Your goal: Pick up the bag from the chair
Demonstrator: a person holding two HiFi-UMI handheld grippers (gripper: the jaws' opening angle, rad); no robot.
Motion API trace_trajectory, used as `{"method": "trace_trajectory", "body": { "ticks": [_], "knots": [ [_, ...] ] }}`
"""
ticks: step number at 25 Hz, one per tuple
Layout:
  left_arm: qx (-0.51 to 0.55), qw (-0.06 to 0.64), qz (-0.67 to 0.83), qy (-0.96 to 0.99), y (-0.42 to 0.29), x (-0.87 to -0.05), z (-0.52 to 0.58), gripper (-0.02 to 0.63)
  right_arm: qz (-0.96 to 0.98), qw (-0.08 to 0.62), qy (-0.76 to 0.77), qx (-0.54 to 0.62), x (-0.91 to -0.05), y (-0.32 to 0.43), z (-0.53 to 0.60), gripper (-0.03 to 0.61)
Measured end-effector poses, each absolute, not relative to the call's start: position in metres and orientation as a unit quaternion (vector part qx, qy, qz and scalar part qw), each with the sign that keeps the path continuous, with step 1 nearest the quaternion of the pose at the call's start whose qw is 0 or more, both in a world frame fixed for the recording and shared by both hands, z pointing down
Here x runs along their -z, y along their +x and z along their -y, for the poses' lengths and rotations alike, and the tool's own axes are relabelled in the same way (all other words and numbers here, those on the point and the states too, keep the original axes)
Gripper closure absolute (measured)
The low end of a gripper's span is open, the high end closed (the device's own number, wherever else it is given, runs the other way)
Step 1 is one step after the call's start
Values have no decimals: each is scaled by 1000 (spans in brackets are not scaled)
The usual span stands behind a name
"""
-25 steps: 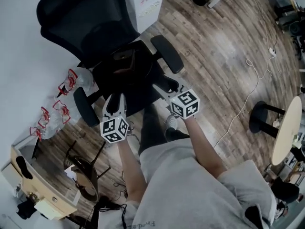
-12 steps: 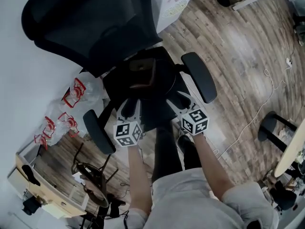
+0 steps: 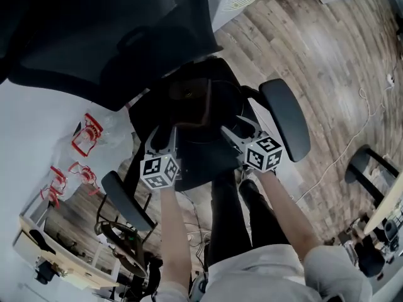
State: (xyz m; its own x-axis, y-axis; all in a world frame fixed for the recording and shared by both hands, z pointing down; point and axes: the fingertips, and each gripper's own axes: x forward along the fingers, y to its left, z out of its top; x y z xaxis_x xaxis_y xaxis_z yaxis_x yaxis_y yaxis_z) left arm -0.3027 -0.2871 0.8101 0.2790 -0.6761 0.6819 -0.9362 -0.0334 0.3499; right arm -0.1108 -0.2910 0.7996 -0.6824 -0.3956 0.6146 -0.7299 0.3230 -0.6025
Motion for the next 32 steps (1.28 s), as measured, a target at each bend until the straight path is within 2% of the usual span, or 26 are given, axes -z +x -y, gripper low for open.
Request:
{"method": "trace_trajectory", "body": {
  "ticks": [7, 9, 12, 15, 20, 24, 26, 32],
  "knots": [
    [-178, 427, 533, 709, -306, -876, 311, 392, 784, 157, 313, -513, -836, -141, 300, 332],
    [-143, 454, 533, 700, -314, -889, 321, 377, 777, 157, 306, -527, -850, -150, 304, 326],
    [-100, 499, 523, 684, -321, -906, 331, 373, 770, 169, 313, -530, -870, -156, 315, 302],
    [-121, 518, 497, 686, -320, -925, 333, 351, 756, 178, 319, -543, -890, -163, 324, 264],
    [-112, 554, 466, 681, -308, -941, 329, 344, 736, 209, 318, -560, -913, -171, 327, 236],
    [-86, 580, 463, 665, -300, -948, 324, 344, 726, 233, 314, -566, -927, -172, 320, 239],
    [-71, 583, 472, 658, -297, -950, 321, 344, 722, 246, 306, -570, -934, -174, 313, 280],
    [-37, 576, 494, 651, -301, -952, 320, 361, 727, 261, 299, -561, -940, -181, 308, 319]
  ]
}}
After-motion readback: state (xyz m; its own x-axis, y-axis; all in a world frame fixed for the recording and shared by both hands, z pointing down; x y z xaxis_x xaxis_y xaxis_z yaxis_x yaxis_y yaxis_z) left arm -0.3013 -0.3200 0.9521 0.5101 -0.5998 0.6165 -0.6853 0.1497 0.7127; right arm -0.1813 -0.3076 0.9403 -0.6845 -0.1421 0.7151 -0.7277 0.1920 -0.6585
